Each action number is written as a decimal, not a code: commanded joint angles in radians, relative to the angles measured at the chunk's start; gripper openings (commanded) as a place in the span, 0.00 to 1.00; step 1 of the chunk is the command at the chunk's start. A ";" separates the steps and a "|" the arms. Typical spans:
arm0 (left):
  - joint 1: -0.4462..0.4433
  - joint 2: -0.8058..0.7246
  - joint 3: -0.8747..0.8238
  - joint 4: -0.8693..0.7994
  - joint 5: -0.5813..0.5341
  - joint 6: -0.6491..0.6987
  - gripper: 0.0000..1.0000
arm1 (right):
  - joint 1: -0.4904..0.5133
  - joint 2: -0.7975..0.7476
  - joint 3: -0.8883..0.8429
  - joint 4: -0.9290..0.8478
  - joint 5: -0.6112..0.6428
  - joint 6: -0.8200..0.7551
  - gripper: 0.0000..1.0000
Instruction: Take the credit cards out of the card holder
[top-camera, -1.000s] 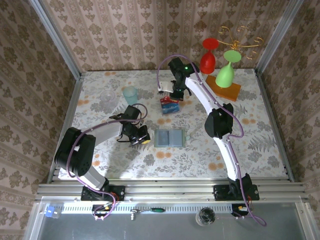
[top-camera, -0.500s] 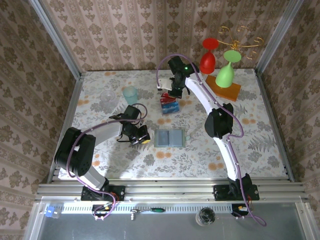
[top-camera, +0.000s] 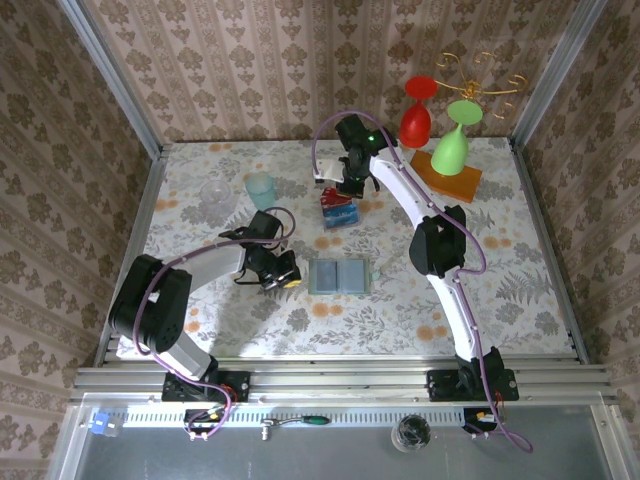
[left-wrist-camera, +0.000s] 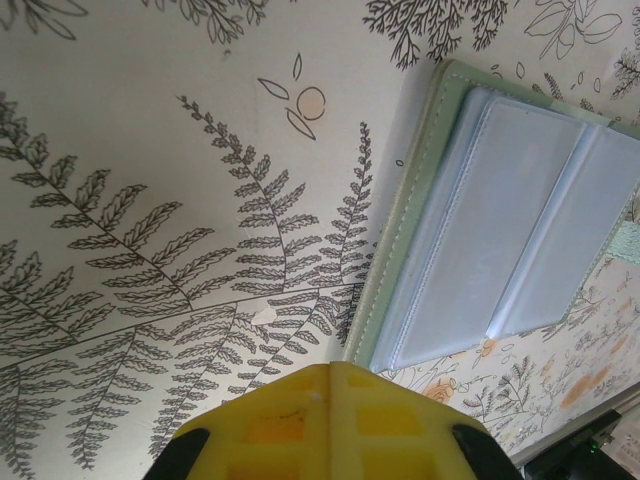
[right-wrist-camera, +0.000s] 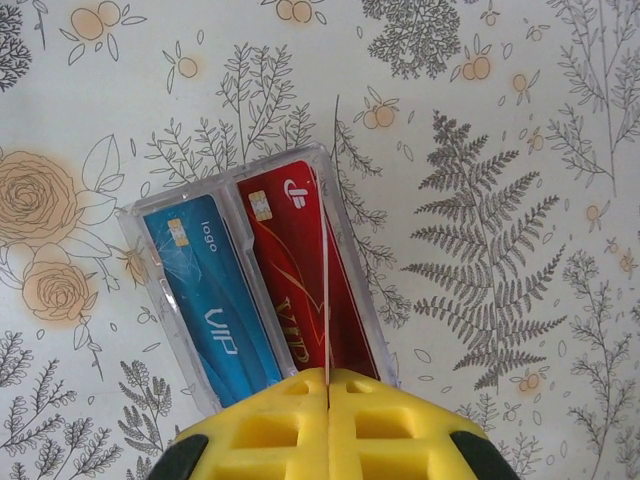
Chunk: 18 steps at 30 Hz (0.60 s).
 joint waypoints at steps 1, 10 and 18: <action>-0.004 0.015 0.008 0.007 0.006 -0.015 0.00 | 0.002 -0.002 -0.012 -0.072 -0.032 -0.013 0.00; -0.006 0.020 0.010 0.009 0.009 -0.014 0.00 | 0.003 0.001 -0.011 -0.146 -0.065 -0.026 0.00; -0.010 0.025 0.015 0.008 0.009 -0.013 0.00 | 0.004 0.014 -0.010 -0.099 -0.028 0.003 0.00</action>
